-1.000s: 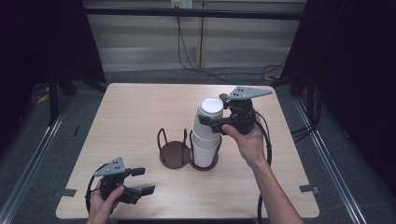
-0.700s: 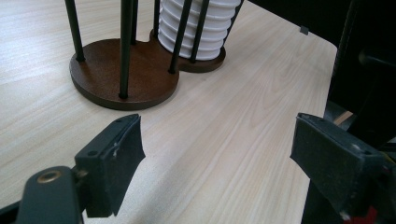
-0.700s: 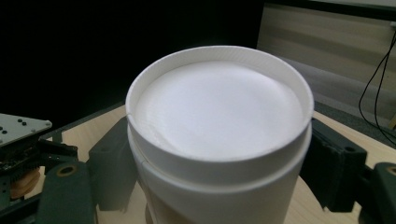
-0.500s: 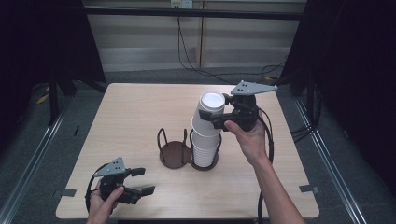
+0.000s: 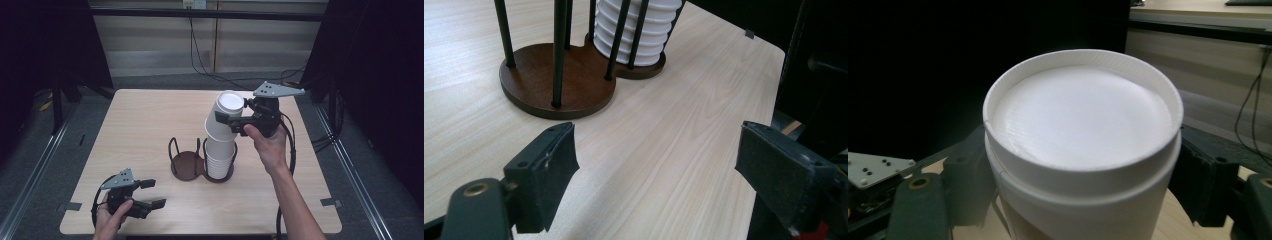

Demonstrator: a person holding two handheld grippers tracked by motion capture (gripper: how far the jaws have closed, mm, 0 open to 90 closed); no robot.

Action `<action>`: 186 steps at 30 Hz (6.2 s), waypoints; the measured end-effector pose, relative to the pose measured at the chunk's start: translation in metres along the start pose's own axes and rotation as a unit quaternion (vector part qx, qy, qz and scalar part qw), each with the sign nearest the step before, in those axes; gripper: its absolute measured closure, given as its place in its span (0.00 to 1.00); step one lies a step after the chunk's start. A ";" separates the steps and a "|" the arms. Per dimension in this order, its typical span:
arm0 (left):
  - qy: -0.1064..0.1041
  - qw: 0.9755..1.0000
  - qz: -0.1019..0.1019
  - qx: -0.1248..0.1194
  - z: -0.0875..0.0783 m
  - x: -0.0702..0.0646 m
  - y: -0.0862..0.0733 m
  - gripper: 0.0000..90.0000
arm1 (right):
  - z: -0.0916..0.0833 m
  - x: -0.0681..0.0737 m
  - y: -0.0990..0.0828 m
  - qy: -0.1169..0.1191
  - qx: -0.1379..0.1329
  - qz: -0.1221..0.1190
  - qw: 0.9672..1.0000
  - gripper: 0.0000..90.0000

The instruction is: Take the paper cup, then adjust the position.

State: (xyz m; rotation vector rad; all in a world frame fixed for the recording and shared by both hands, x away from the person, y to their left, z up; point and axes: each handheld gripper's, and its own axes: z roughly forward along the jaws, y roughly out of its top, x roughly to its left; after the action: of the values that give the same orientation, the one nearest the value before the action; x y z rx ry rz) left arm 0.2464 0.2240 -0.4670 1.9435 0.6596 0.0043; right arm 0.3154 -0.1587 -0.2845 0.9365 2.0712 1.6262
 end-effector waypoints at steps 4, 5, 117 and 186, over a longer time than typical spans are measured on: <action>0.000 1.000 -0.001 0.001 0.000 0.000 0.000 0.18 | -0.007 -0.001 0.002 -0.001 -0.014 0.010 1.000 0.26; 0.000 1.000 -0.001 0.001 0.000 0.000 0.000 0.18 | -0.007 -0.001 0.002 -0.001 -0.014 0.010 1.000 0.26; -0.122 0.989 0.074 -0.030 0.075 -0.048 0.075 0.11 | 0.011 0.054 -0.105 0.188 0.056 0.069 0.978 0.28; -0.080 0.988 0.089 0.095 0.048 -0.028 0.079 0.19 | 0.005 0.041 -0.112 0.194 0.148 0.017 0.970 0.16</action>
State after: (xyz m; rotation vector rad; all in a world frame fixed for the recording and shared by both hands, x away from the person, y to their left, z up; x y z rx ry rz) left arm 0.2710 0.1464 -0.4147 2.1547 0.3901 -0.1057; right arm 0.2576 -0.1412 -0.3874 0.7920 2.6323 1.6507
